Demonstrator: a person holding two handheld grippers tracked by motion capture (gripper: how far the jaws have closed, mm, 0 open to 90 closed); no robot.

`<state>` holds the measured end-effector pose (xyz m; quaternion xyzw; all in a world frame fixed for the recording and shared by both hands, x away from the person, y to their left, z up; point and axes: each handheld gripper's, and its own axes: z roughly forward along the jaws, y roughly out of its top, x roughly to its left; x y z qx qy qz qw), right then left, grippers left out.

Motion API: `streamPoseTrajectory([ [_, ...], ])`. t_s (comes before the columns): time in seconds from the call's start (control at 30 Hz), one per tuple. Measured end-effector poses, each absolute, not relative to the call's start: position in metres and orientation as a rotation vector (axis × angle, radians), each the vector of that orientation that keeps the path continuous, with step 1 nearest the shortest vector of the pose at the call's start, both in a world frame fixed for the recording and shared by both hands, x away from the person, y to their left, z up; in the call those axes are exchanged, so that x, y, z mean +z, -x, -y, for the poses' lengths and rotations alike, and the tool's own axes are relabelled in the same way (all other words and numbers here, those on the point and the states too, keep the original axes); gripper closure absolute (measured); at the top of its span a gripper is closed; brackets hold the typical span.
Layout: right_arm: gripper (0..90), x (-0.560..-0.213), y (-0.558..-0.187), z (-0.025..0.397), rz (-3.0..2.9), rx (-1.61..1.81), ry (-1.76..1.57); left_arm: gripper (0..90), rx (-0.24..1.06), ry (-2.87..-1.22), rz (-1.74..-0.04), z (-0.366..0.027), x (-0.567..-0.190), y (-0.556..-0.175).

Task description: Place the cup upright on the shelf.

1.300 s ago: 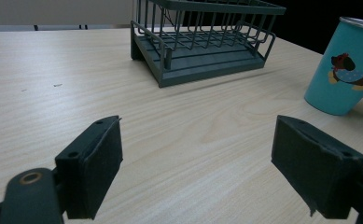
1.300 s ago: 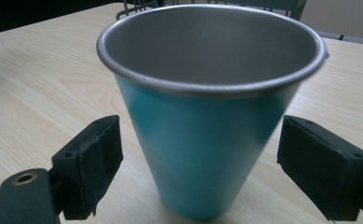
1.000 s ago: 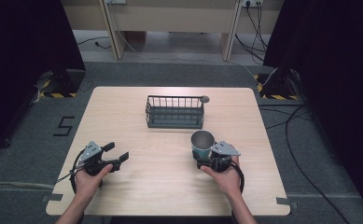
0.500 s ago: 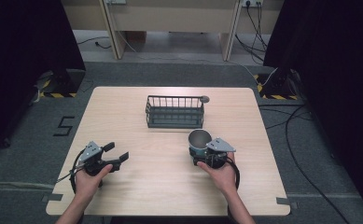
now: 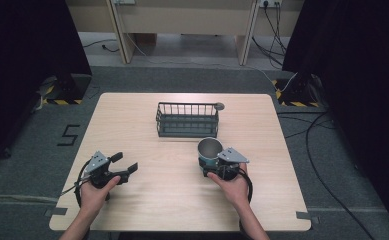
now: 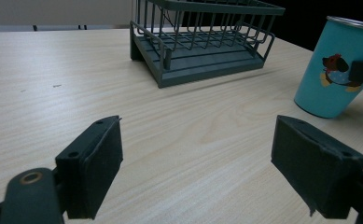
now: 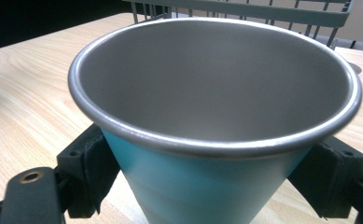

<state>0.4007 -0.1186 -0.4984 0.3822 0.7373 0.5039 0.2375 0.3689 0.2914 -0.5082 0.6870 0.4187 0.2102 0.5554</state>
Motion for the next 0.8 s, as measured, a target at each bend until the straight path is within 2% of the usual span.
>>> streamPoseTrajectory([
  [0.8,17.8,-0.488,-0.406,0.114,-1.962,1.437,-1.038,15.9,0.496,-1.618,-0.988,-0.292,-0.508,-0.369],
])
